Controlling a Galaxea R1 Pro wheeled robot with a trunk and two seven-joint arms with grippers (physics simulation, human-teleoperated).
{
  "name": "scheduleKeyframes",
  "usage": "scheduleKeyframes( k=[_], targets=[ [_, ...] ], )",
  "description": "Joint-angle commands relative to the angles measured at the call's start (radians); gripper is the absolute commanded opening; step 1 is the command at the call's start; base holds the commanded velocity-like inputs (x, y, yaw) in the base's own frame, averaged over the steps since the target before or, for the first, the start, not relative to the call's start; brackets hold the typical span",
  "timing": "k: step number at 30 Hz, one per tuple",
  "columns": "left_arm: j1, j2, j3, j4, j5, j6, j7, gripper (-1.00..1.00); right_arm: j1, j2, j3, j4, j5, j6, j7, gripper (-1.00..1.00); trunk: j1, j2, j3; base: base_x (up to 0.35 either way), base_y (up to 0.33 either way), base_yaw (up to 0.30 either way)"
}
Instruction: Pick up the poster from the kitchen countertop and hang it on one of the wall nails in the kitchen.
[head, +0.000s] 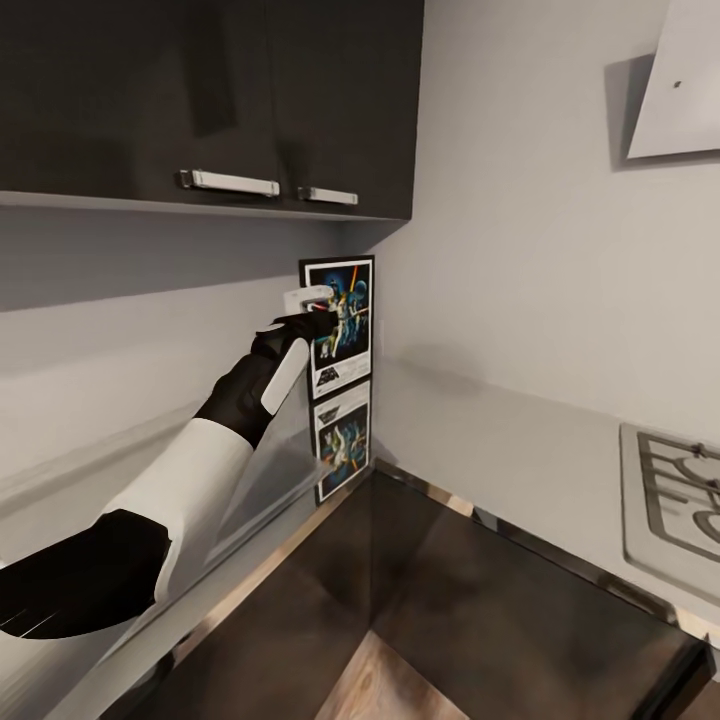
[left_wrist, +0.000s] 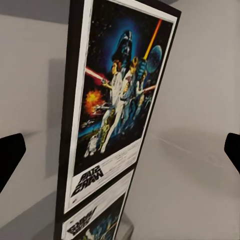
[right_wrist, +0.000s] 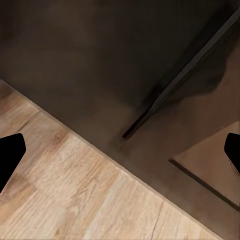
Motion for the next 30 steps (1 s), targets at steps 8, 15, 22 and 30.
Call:
scheduleKeyframes(
  k=[8, 15, 22, 30],
  targets=[
    [-0.001, 0.000, -0.002, -0.002, 0.010, 0.002, 0.009, 1.00, 0.000, -0.001, 0.004, -0.001, 0.008, 0.004, -0.010, 1.00, 0.000, -0.001, -0.001, 0.124, -0.075, 0.000],
    [-0.001, 0.000, -0.002, -0.003, 0.011, 0.002, 0.009, 1.00, 0.000, -0.001, 0.004, 0.000, 0.008, 0.004, -0.010, 1.00, 0.000, -0.001, -0.001, 0.158, -0.010, 0.000],
    [0.000, 0.000, -0.001, -0.006, 0.011, 0.002, 0.009, 1.00, 0.001, -0.002, 0.003, 0.190, 0.006, 0.007, -0.006, 1.00, 0.000, -0.001, -0.001, 0.043, -0.001, 0.000],
    [-0.001, 0.000, -0.001, -0.011, 0.012, 0.002, 0.009, 1.00, 0.001, -0.002, 0.003, 0.294, 0.007, 0.009, -0.006, 1.00, 0.000, -0.001, -0.001, 0.005, 0.000, 0.000]
  ],
)
